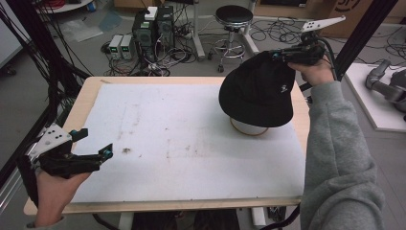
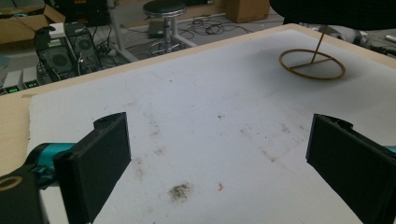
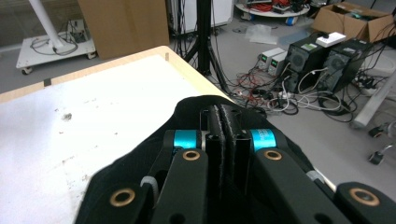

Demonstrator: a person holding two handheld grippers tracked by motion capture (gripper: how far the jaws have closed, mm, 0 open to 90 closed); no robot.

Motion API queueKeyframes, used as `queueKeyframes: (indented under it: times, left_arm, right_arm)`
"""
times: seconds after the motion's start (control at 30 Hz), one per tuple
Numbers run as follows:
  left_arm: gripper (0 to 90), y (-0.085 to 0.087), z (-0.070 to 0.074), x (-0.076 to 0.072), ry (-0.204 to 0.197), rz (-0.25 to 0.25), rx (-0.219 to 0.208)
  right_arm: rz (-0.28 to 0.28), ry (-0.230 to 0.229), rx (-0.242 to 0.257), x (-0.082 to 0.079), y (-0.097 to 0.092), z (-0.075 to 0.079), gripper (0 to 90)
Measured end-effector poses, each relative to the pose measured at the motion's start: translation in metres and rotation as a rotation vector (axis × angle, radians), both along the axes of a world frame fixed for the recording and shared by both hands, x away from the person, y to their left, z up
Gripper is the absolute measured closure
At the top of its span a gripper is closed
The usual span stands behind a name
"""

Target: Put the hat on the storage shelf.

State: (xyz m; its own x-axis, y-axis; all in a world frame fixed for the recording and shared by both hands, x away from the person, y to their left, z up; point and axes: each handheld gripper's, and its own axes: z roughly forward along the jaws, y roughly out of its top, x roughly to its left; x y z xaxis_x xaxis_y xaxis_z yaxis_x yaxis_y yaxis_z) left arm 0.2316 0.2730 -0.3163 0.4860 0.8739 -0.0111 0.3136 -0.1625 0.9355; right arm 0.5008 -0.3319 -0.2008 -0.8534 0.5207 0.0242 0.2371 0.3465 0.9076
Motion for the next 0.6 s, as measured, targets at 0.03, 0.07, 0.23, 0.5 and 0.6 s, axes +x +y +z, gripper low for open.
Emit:
queueKeyframes:
  times: [0.03,0.07,0.23,0.5,0.6]
  left_arm:
    - [6.9,-0.0001,-0.0002,0.0000,0.000,-0.001,-0.002]
    - [6.8,-0.0002,-0.0002,0.0002,0.000,-0.001,-0.002]
    - [6.8,-0.0018,-0.0003,0.0005,0.002,-0.007,0.002]
    - [6.8,-0.0030,-0.0009,0.0007,0.004,-0.018,0.003]
    - [6.8,-0.0030,-0.0001,0.0001,0.001,-0.022,0.002]
  right_arm:
    - [0.001,0.010,0.001,0.0009,-0.0001,-0.0038,89.2]
    - [0.006,0.021,-0.002,0.0018,0.0005,-0.0073,89.2]
    - [0.008,0.022,-0.012,0.0009,0.0047,-0.0118,88.7]
    - [-0.046,0.044,-0.048,-0.0004,0.0079,-0.0106,57.9]
    - [-0.063,0.058,-0.060,-0.0023,0.0094,-0.0098,40.7]
